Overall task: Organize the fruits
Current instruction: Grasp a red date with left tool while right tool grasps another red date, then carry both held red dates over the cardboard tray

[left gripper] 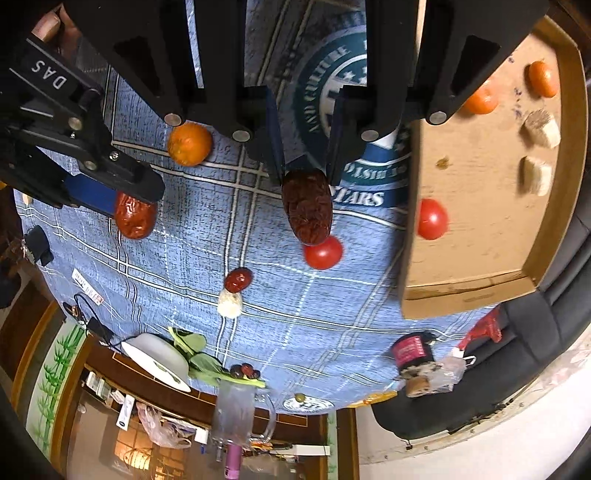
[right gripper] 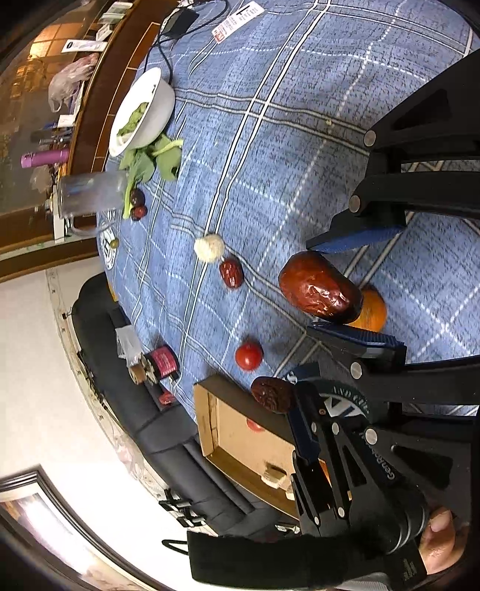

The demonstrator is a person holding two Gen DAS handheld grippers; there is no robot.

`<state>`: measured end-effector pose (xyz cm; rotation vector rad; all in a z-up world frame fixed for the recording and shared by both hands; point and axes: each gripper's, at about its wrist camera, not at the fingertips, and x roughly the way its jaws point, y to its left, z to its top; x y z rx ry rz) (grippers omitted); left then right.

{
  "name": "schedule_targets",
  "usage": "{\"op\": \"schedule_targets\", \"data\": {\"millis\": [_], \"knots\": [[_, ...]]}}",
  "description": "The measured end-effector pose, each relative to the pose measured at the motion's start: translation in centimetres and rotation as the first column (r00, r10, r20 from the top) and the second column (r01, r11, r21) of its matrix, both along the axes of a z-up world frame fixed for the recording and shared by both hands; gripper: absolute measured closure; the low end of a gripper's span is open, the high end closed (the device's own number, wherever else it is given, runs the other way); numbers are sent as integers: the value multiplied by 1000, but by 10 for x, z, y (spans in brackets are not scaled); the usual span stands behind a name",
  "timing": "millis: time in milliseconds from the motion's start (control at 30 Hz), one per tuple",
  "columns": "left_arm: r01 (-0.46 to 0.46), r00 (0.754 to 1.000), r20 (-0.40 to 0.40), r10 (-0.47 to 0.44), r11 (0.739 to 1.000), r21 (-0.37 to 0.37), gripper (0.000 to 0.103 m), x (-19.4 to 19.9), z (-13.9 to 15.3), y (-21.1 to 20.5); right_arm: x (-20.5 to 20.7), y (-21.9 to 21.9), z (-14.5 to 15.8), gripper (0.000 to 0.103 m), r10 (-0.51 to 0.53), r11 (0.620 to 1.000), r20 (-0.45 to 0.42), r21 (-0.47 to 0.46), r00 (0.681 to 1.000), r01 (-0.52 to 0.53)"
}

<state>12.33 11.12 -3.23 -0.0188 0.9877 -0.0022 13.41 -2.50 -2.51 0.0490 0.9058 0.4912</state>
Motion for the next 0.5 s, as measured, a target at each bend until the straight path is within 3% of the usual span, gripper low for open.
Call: {"op": "schedule_targets", "data": {"millis": [500], "knots": [[-50,998,42,50,999,1,83,-24,16,33,-14,37,17,64,67,998,37,-14,997,-66]]}}
